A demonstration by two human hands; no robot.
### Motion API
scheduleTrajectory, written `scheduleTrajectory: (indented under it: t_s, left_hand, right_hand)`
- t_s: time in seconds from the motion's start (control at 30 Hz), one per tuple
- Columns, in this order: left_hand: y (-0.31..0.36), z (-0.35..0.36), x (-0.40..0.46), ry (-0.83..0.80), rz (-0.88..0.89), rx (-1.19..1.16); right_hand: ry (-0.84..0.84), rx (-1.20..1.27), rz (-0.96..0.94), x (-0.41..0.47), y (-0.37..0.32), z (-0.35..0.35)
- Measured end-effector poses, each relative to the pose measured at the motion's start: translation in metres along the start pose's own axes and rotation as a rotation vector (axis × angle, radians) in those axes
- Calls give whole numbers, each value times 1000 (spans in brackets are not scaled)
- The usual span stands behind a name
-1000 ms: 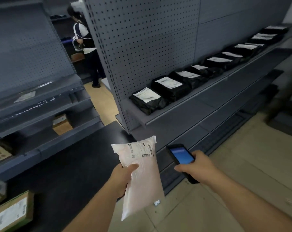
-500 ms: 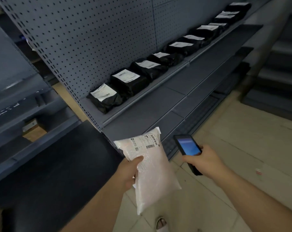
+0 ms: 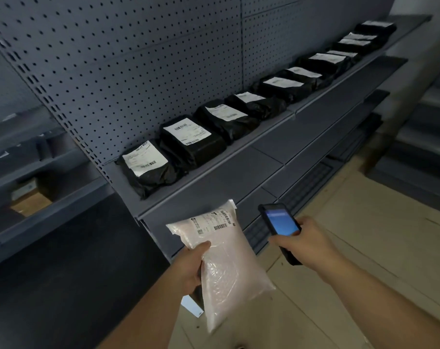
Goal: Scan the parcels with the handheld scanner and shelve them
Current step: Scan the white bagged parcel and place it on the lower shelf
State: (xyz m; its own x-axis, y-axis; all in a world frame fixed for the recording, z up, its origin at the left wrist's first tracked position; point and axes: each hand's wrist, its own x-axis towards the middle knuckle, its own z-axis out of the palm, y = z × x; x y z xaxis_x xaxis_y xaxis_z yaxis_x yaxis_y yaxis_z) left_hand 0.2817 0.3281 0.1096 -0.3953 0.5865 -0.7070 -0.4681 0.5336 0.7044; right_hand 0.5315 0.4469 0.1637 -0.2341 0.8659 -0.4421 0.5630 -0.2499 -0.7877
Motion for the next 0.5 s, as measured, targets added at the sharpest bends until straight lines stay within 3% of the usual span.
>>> scheduleTrajectory:
  t_s: [0.5]
  left_hand:
    - [16,25,57,265,-50,-157]
  right_hand:
    - [-249,-196,-71,144,-19,6]
